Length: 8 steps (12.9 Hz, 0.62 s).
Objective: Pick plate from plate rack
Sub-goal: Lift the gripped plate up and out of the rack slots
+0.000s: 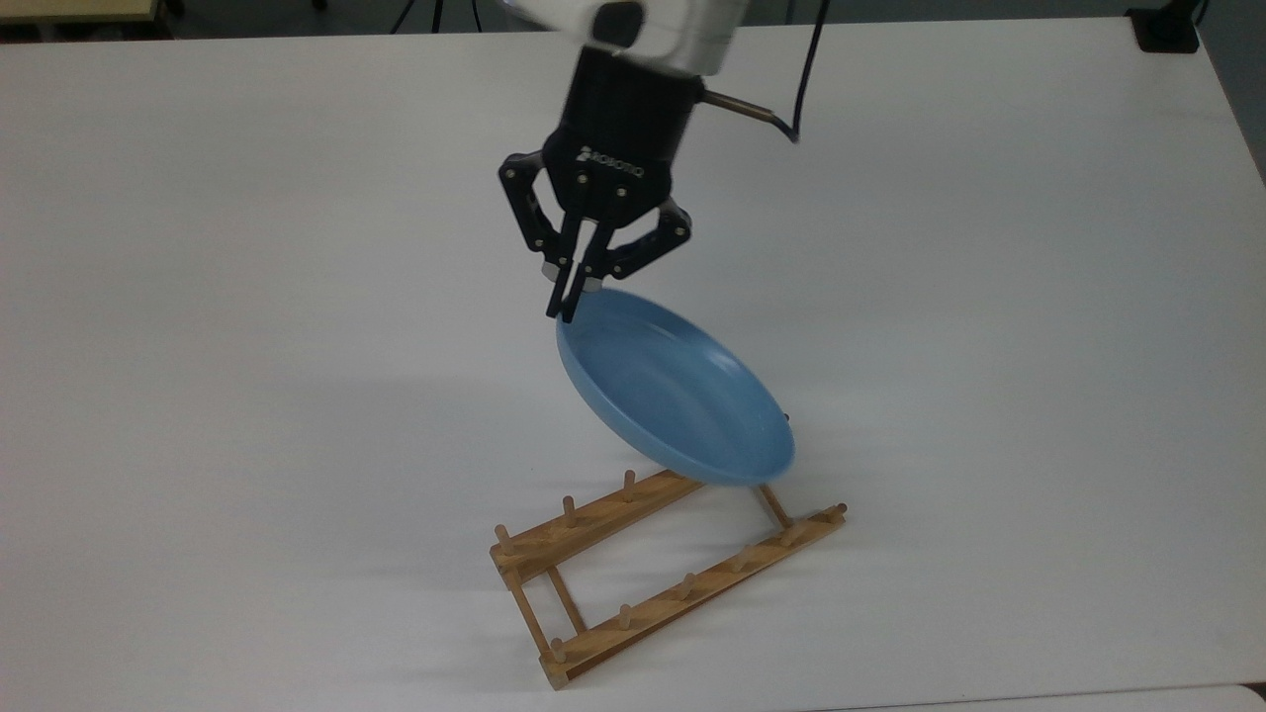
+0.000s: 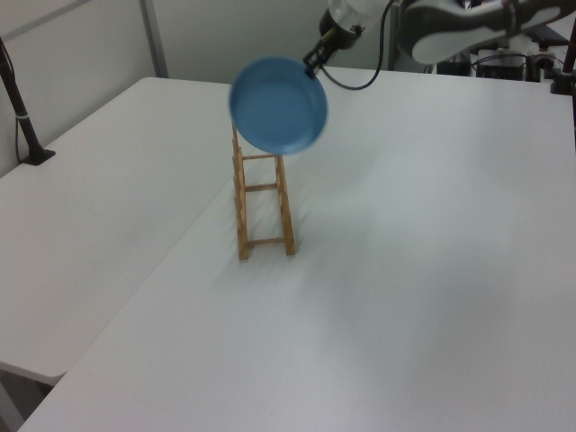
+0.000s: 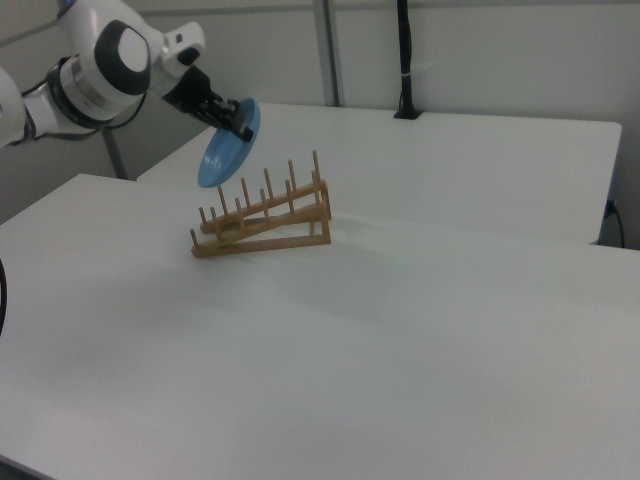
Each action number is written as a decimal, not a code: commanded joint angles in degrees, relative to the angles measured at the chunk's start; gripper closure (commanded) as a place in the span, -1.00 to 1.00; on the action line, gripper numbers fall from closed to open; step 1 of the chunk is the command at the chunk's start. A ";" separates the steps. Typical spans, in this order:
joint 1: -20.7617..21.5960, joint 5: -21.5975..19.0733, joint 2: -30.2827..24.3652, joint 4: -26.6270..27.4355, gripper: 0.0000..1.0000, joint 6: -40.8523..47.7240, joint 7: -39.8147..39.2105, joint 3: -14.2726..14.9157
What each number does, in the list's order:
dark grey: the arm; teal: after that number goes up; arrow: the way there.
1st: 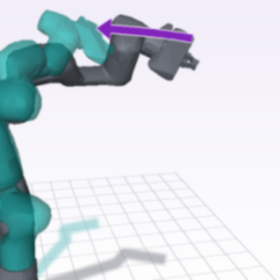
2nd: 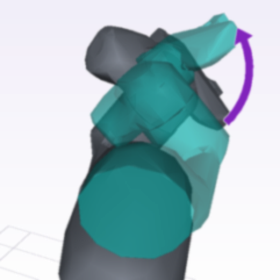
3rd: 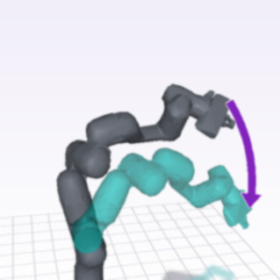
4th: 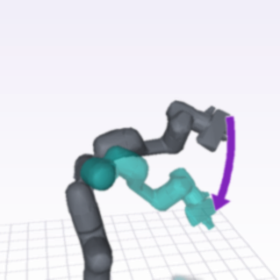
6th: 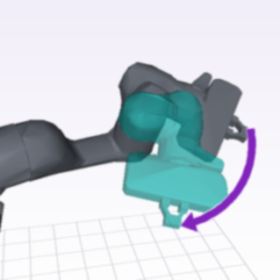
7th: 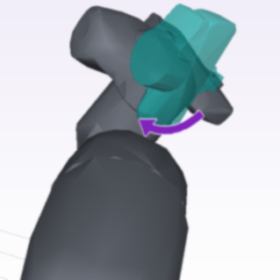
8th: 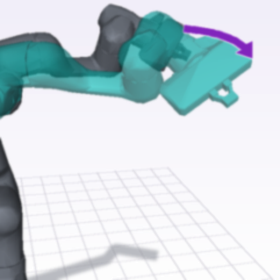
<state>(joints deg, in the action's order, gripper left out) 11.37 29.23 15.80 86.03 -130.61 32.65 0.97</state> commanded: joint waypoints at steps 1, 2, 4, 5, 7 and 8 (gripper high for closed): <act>-3.79 -25.65 -3.57 2.38 1.00 13.65 -32.35 0.26; -5.03 -28.85 -3.40 2.56 1.00 19.72 -43.35 0.26; -5.83 -29.32 -3.23 4.66 1.00 25.74 -54.94 0.26; -5.92 -29.32 -3.23 6.15 1.00 26.97 -59.24 0.26; -7.14 -29.32 -3.14 10.19 1.00 30.57 -74.33 0.26; -7.24 -29.32 -3.05 12.12 1.00 30.76 -78.58 0.26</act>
<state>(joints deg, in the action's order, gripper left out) 4.52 1.06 14.39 92.67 -101.38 -34.07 1.05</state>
